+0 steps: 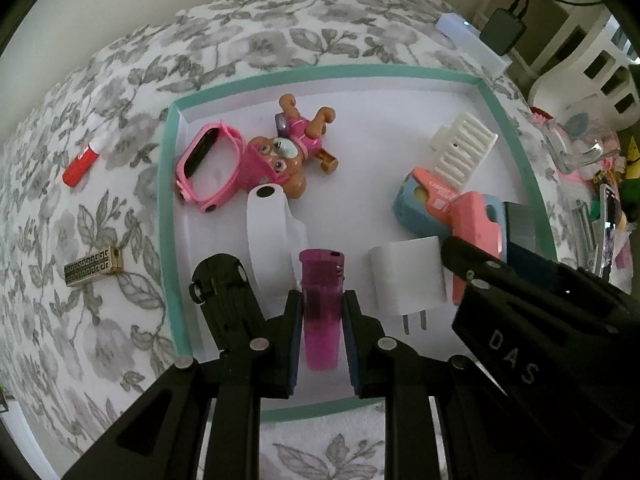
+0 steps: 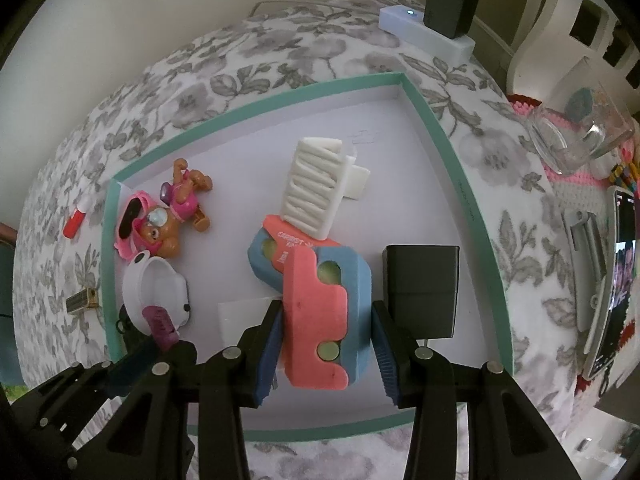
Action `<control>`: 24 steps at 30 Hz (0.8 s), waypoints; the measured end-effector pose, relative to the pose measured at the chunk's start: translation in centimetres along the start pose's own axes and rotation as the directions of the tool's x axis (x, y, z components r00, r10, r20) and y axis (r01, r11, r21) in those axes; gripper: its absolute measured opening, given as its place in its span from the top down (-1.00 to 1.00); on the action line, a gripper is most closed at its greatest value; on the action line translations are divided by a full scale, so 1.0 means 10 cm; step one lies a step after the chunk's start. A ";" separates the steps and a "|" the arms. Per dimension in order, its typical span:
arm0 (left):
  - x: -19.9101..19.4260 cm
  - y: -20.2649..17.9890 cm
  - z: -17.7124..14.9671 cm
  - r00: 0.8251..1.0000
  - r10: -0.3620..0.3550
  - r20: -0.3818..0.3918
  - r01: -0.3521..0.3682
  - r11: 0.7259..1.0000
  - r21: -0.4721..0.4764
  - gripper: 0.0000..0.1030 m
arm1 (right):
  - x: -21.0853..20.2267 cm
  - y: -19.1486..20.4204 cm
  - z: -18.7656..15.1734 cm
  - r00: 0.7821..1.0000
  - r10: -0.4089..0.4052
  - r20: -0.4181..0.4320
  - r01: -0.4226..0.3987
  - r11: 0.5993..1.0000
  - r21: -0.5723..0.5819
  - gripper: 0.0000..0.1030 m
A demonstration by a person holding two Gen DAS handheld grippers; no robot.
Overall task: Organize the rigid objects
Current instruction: 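Open both tools to drop the lighter and foam block into the tray, then withdraw both tools toward the gold bar bracelet and red glue bottle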
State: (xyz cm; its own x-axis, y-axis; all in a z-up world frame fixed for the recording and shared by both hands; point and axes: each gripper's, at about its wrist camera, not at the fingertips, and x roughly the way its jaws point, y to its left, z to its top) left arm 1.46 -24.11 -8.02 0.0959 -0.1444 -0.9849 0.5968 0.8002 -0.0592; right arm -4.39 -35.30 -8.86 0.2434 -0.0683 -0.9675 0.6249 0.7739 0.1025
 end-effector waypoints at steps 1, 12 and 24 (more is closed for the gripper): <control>0.01 0.00 0.00 1.000 0.002 -0.003 -0.002 1.000 0.000 0.60 | 0.00 0.00 0.00 1.000 -0.001 0.000 0.001 1.000 -0.001 0.10; -0.12 0.05 0.02 1.000 -0.013 0.005 0.013 1.000 -0.013 0.42 | -0.23 0.03 0.04 0.998 0.007 0.063 -0.006 1.000 -0.017 0.09; -0.39 0.49 0.11 0.998 -0.023 0.064 0.031 0.990 -0.137 0.01 | -0.49 0.16 0.08 0.987 0.005 0.159 0.000 0.999 -0.034 0.09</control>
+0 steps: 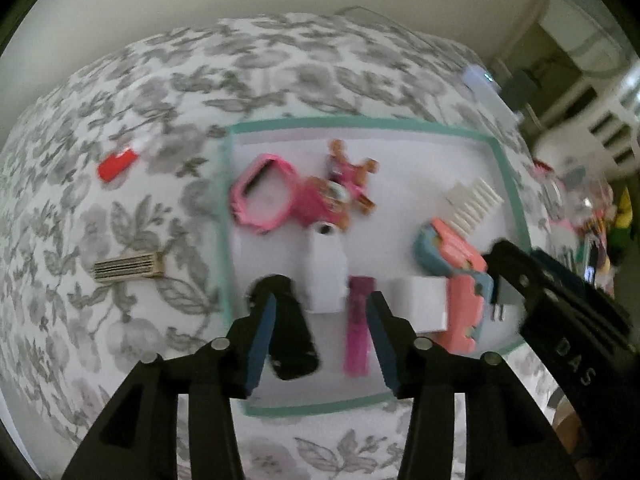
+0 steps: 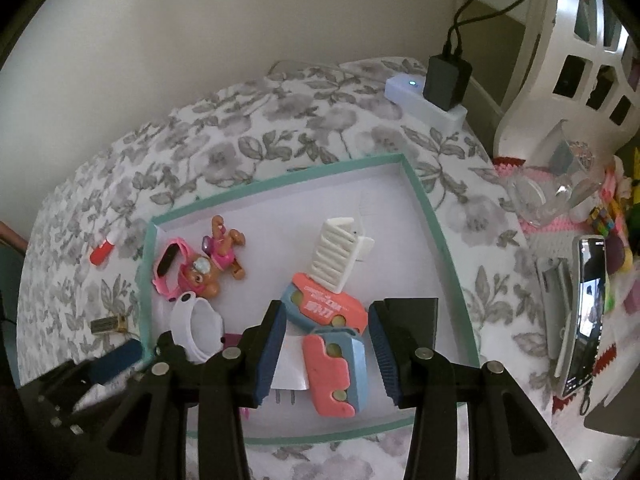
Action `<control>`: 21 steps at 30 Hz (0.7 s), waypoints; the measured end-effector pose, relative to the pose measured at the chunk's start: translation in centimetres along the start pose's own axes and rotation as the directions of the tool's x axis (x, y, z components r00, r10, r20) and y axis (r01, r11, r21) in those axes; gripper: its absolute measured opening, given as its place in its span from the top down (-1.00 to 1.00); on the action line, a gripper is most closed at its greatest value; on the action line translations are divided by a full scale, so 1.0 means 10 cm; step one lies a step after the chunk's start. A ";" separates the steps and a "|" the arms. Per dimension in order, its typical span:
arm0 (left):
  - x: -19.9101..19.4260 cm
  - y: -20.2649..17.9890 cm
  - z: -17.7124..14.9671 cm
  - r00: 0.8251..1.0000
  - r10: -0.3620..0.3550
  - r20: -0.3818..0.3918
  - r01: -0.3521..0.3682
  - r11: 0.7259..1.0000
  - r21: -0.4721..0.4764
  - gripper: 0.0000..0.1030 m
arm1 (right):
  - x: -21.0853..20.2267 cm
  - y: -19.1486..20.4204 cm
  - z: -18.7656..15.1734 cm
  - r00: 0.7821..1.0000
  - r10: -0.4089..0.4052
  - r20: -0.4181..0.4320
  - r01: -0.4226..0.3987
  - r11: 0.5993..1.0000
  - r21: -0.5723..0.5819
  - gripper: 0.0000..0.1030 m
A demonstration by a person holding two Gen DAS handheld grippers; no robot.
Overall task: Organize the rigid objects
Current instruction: 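Withdraw both tools toward the gold bar bracelet and red glue bottle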
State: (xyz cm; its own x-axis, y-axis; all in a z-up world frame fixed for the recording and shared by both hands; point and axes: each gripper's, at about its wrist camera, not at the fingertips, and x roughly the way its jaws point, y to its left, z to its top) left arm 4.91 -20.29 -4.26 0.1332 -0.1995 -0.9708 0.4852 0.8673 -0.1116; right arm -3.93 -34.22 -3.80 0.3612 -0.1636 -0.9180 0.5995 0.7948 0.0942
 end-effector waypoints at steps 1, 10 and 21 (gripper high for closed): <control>0.01 0.06 0.03 1.000 0.011 0.001 -0.011 1.000 -0.020 -0.02 | 0.02 0.03 -0.01 1.000 0.001 -0.007 -0.001 1.000 -0.009 0.09; -0.01 0.66 0.10 0.989 0.145 0.018 -0.140 0.979 -0.151 -0.52 | 0.13 0.30 -0.07 1.000 0.000 -0.013 -0.001 0.998 -0.070 -0.31; 0.09 1.21 0.10 0.987 0.162 -0.023 -0.162 0.942 -0.295 -0.76 | 0.11 0.49 -0.09 1.000 0.003 0.024 0.000 0.996 -0.091 -0.67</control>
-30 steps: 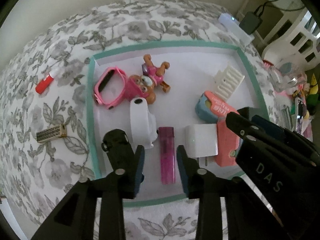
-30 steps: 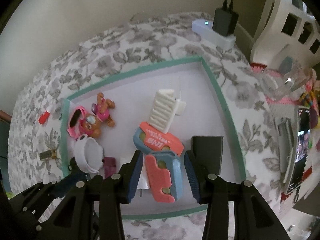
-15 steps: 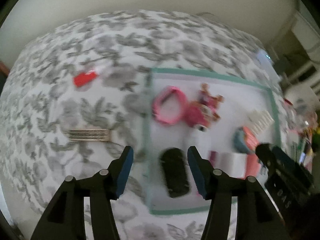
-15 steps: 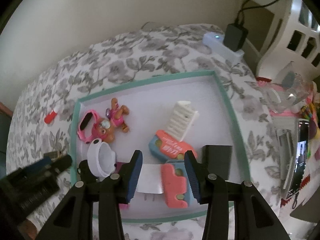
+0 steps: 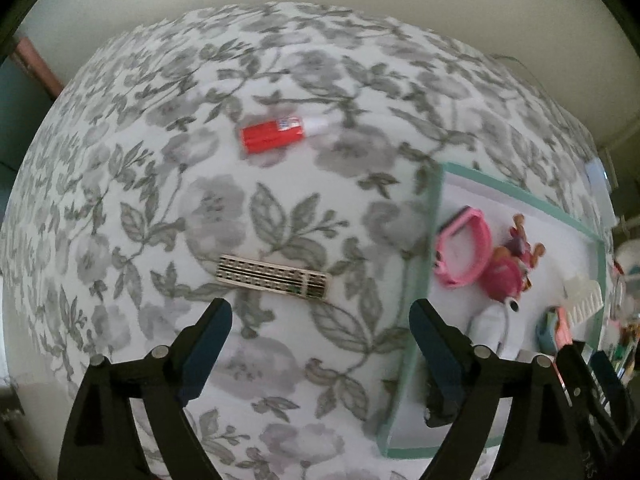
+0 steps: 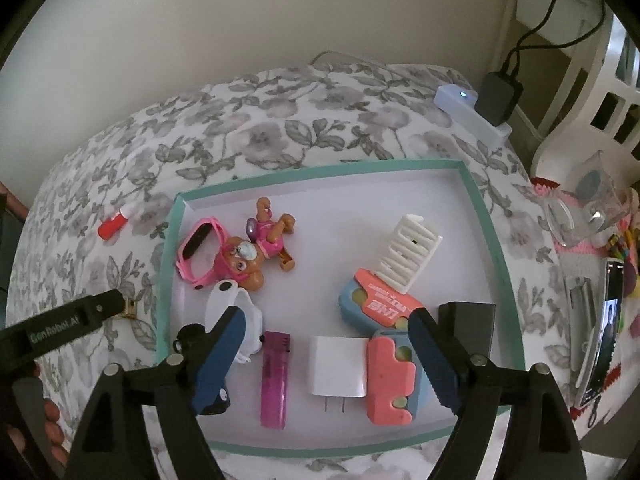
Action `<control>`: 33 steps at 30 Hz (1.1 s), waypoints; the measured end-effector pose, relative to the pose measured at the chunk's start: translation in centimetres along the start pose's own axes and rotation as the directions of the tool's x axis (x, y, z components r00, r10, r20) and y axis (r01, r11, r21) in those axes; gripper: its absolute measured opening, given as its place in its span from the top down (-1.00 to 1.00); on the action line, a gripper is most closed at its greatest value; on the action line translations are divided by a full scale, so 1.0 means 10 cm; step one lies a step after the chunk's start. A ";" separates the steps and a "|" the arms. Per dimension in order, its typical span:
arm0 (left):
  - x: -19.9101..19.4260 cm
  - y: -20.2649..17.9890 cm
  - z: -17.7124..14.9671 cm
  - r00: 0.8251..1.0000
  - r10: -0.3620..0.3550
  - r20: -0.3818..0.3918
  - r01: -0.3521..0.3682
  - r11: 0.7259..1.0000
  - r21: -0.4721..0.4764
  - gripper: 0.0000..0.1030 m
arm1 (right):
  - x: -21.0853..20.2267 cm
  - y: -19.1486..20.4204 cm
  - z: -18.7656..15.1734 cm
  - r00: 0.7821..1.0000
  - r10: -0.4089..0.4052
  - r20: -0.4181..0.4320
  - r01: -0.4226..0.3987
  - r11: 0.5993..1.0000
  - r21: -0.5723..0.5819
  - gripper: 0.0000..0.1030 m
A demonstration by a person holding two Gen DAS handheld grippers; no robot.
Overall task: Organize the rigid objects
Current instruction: 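Withdraw both tools toward the gold bar bracelet and red glue bottle, then grasp the gold patterned bar bracelet with the right tool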
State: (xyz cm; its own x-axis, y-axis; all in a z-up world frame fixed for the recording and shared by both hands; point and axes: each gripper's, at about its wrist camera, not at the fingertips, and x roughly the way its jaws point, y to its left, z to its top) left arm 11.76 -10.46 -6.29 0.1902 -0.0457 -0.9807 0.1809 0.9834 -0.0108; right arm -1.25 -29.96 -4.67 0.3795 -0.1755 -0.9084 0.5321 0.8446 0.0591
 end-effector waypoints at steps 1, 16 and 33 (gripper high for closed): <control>0.00 0.04 0.01 1.000 -0.002 -0.001 0.002 1.000 -0.010 -0.76 | -0.01 0.01 0.00 1.000 0.004 0.004 -0.004 1.000 0.001 -0.67; -0.04 0.96 0.24 0.999 0.013 0.032 -0.008 0.988 -0.152 -0.91 | -0.17 0.47 0.11 0.993 0.077 0.094 -0.074 0.997 -0.037 -0.92; 0.20 1.58 0.33 1.000 0.022 -0.018 -0.026 0.971 -0.237 -0.91 | 0.11 1.63 -0.02 0.986 0.168 0.014 -0.162 0.967 -0.198 -0.92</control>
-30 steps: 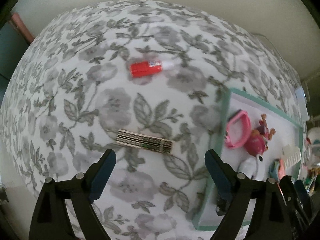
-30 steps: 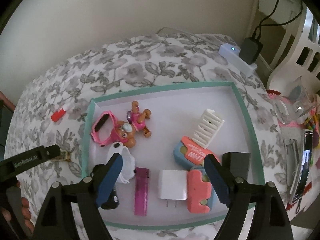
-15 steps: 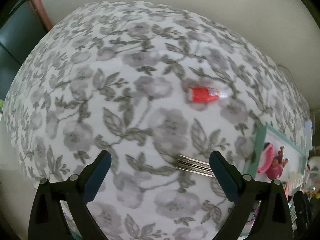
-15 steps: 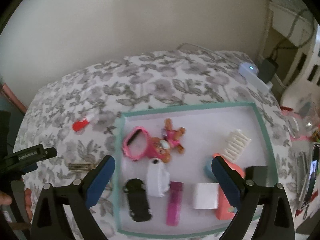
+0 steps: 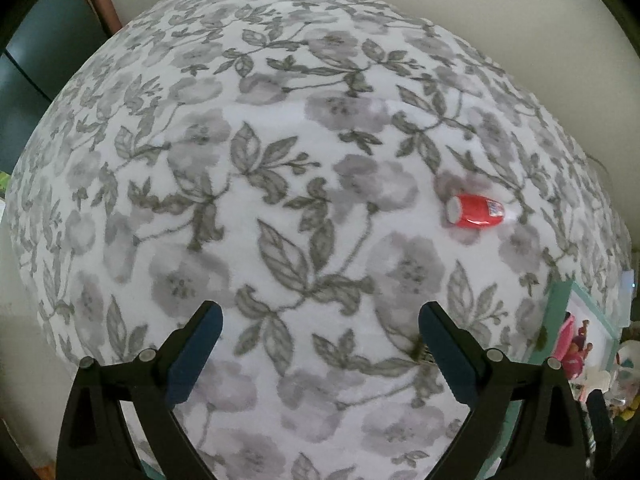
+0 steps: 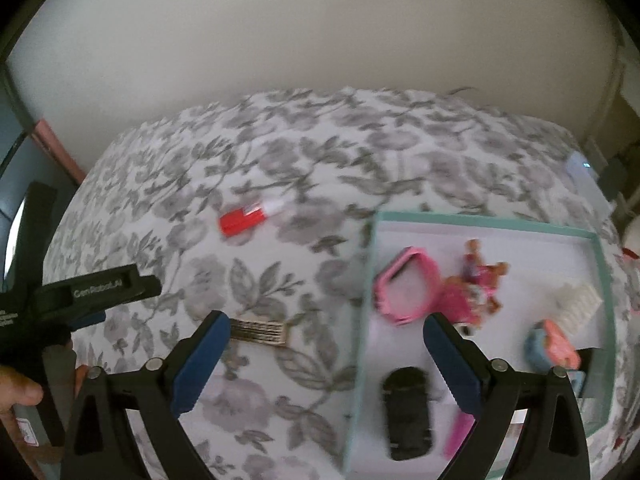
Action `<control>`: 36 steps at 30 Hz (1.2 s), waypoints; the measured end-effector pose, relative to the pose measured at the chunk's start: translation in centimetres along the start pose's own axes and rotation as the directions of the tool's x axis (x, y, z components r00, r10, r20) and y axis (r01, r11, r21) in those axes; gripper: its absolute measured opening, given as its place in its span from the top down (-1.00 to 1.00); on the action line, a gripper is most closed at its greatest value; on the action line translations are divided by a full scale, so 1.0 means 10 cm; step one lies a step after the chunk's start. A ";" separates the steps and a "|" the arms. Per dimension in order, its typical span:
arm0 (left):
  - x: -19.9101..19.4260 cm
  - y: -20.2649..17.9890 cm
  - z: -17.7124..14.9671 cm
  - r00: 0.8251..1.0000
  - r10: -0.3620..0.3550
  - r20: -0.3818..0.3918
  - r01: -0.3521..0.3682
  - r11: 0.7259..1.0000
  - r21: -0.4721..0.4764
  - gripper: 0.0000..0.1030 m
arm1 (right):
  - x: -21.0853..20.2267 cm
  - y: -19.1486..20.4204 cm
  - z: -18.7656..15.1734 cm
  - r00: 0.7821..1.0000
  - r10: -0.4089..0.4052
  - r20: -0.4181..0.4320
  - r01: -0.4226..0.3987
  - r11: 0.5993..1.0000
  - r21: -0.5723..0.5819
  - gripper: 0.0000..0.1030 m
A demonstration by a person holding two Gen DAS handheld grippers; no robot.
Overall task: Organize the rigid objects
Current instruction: 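Grasp the gold patterned bar bracelet with the right tool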
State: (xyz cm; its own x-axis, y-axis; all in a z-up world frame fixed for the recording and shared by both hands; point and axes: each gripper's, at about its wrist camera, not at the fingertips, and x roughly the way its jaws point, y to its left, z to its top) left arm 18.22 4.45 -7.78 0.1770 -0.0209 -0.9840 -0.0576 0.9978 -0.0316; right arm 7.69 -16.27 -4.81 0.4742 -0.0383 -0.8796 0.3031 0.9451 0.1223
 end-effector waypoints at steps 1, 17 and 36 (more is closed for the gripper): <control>0.01 0.02 0.00 1.000 0.005 -0.001 -0.005 1.000 0.001 -0.91 | 0.05 0.05 0.00 1.000 -0.001 -0.008 0.000 1.000 -0.007 -0.92; 0.29 0.27 0.26 0.999 0.037 -0.032 -0.037 0.999 -0.012 -0.91 | 0.66 0.45 -0.09 0.991 0.026 -0.130 -0.026 1.000 0.003 -0.92; 0.39 0.37 0.36 0.998 0.048 -0.029 -0.048 0.999 0.001 -0.91 | 0.96 0.64 -0.09 0.987 -0.028 -0.161 0.030 1.000 0.008 -0.92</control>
State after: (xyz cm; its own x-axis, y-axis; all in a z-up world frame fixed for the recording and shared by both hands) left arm 22.20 8.32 -11.15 0.1458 0.0253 -0.9890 -0.0648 0.9978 0.0159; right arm 13.38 -10.31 -12.90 0.3266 -0.0126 -0.9451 0.3234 0.9410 0.0993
